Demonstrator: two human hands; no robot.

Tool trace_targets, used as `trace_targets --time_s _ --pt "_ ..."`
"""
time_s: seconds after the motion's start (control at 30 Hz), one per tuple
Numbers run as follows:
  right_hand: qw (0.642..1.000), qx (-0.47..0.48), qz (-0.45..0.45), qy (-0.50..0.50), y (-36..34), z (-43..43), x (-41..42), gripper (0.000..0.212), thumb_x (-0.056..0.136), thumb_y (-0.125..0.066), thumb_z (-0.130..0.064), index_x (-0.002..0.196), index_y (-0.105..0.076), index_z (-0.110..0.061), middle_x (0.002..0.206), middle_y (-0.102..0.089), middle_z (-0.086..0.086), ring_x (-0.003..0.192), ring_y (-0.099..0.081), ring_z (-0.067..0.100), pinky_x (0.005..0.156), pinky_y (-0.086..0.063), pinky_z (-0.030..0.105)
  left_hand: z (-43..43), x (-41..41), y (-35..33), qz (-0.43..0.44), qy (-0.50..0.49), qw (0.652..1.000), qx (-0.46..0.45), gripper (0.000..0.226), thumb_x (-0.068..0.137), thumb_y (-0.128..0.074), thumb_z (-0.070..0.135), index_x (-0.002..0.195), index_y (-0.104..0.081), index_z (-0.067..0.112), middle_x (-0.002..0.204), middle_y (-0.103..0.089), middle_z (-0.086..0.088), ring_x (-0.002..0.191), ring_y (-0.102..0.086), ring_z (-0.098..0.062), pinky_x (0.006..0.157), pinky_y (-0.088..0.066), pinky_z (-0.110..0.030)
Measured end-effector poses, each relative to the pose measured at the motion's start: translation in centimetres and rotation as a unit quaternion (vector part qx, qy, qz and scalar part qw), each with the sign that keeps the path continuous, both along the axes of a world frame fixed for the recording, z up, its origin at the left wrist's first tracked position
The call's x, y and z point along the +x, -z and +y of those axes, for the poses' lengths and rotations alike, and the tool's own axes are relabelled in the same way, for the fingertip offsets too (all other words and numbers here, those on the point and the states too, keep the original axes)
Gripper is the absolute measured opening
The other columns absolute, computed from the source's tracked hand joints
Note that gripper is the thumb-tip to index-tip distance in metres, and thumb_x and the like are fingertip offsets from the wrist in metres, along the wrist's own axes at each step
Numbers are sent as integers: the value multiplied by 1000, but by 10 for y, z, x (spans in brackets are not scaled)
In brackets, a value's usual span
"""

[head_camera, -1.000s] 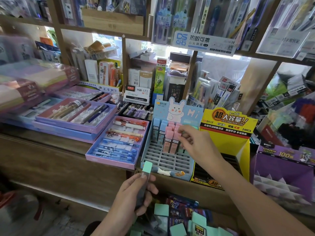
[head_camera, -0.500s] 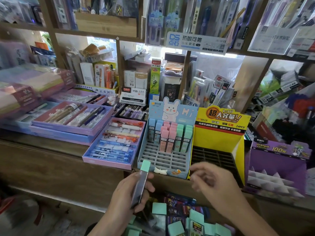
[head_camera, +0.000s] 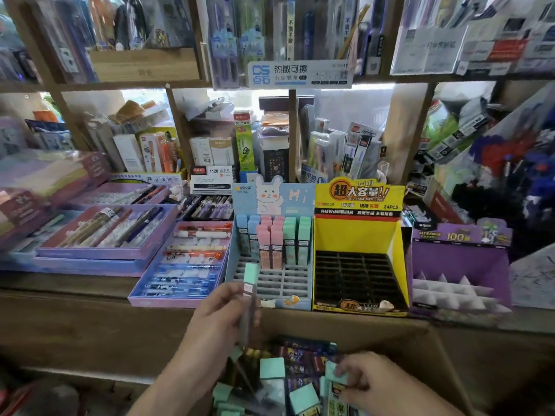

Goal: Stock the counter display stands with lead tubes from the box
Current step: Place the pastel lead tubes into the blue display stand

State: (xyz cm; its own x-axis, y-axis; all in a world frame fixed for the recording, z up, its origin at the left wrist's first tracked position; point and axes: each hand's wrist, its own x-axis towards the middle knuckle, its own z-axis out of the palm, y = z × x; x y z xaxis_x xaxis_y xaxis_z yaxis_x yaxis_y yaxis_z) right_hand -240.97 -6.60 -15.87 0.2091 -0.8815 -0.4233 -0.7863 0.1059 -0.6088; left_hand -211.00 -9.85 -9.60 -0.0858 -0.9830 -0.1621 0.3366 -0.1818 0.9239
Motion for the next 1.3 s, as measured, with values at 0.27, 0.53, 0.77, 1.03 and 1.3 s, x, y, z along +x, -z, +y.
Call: trace_targets --time_s 0.27,0.53,0.77,1.03,1.3 --pt "999 35 -24 -7 -11 -3 -3 38 68 -82 -59 102 -68 -49 100 -70 -14 90 -67 -6 87 -53 19 -30 -35 -34 -147 -31 981 -120 13 95 -69 17 96 -76 28 102 -76 -3 102 -70 -27 91 -56 -41" --pt "1000 11 -25 -8 -16 -1 -6 28 83 -80 -47 108 -67 -42 105 -67 -12 95 -66 -1 82 -48 13 -65 -60 -37 -256 -77 947 -180 15 90 -75 11 95 -79 25 91 -80 2 83 -74 -15 69 -60 -24" --pt "1000 11 -22 -17 -16 -2 -6 25 85 -79 -42 108 -68 -43 105 -67 -14 95 -67 0 85 -51 16 -78 -72 -31 -320 -101 922 -191 18 91 -75 9 92 -78 27 79 -78 8 63 -69 -4 67 -61 -28" --pt "999 2 -27 -18 -14 -1 -6 21 85 -78 -43 102 -66 -46 103 -67 -14 93 -65 -4 78 -46 12 -78 -83 -27 -400 -114 886 -206 14 94 -73 16 106 -79 20 81 -77 13 57 -70 -1 53 -53 -13" --pt "999 3 -38 -16 -8 -1 -8 25 80 -77 -49 102 -65 -50 105 -66 -14 94 -65 -5 81 -47 14 -79 -90 -26 -443 -99 869 -196 13 95 -73 16 106 -79 15 77 -74 13 70 -74 -9 65 -65 -35"
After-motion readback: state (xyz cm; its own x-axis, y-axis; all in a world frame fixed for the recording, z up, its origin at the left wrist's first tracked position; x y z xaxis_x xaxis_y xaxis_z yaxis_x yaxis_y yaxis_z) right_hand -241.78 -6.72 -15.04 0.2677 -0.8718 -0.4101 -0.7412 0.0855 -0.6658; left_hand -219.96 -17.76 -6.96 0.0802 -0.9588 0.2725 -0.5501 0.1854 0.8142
